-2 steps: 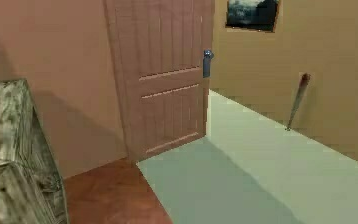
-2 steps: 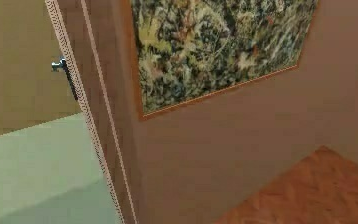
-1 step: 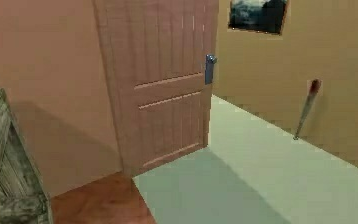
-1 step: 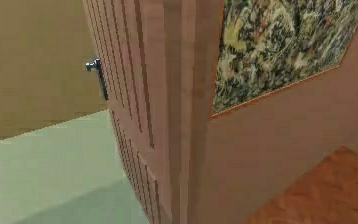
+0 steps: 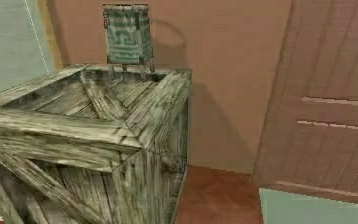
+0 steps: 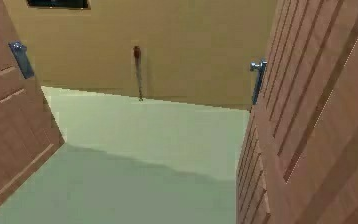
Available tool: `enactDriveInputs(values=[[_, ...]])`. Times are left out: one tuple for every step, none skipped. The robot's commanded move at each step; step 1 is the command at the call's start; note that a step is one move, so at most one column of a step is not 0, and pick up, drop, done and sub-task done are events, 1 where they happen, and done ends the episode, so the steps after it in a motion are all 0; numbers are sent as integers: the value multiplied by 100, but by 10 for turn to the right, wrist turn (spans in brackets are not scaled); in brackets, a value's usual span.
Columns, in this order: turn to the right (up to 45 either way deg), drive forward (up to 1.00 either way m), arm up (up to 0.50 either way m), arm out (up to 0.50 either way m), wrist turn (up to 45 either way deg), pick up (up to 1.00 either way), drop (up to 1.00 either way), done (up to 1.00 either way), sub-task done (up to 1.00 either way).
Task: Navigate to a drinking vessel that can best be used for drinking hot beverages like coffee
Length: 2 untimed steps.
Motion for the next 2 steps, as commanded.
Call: enactDriveInputs(values=[[-450,0,0,0,0,0,0,0,0],[-450,0,0,0,0,0,0,0,0]])
